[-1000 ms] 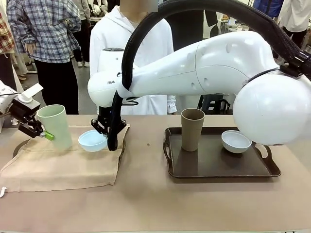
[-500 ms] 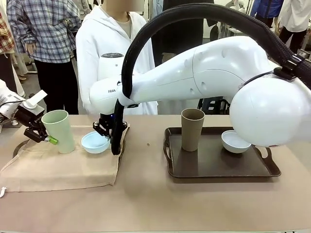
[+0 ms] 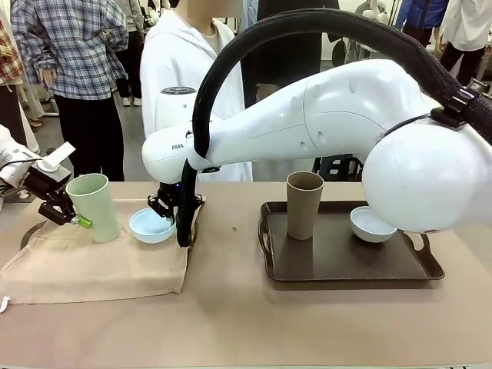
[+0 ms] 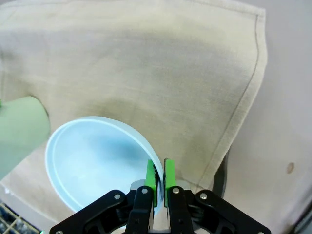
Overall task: Set up a tray with a mat and arrange the tableware.
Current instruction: Place the Picnic Bowl and Reusable plastic cup back onto the Handle tray in front of the human's position.
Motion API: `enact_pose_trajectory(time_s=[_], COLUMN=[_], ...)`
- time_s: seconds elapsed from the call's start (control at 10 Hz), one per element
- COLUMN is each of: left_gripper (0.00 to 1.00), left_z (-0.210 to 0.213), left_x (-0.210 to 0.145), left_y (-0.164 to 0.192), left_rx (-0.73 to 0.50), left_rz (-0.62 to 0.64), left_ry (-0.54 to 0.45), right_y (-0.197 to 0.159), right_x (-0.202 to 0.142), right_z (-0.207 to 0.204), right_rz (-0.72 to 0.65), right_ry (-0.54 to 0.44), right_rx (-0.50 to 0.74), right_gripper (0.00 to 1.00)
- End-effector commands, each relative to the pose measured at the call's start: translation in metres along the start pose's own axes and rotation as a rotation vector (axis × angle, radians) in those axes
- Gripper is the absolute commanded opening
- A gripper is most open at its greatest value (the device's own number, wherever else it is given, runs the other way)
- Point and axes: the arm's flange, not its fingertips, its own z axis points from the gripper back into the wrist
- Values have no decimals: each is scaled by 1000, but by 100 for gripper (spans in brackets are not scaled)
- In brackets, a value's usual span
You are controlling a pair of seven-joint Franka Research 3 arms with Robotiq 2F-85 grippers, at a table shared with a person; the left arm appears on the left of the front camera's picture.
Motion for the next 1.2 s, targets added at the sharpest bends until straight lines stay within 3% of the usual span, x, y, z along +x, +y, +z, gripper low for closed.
enact_pose_trajectory(time_s=[0.0, 0.1, 0.2, 0.3, 0.5, 0.6, 0.8, 1.1], left_gripper=[100, 100, 100, 100, 100, 100, 100, 100], left_z=[-1, 0, 1, 2, 6, 11, 23, 47], left_x=[-1, 0, -1, -2, -4, -4, 4, 51], left_y=[4, 4, 4, 4, 3, 2, -4, -24], left_rx=[19, 22, 17, 8, -3, -1, 10, 25], left_rz=[-13, 2, 24, 43, 92, 131, 166, 307], left_ry=[-5, -1, 2, 12, 59, 99, 176, 346], right_y=[-2, -3, -5, -5, -7, -8, -9, -16], right_x=[1, 1, -1, -2, -6, -9, -15, -30], right_z=[-7, -3, 2, 5, 13, 19, 31, 56], right_rz=[10, -2, -5, -6, -10, -9, -16, -49], right_ry=[-1, -4, -11, -17, -24, -31, -23, -21], right_rx=[-17, -15, -5, -1, -4, -13, -34, -66], right_gripper=[69, 85, 89, 100, 100, 68, 83, 83])
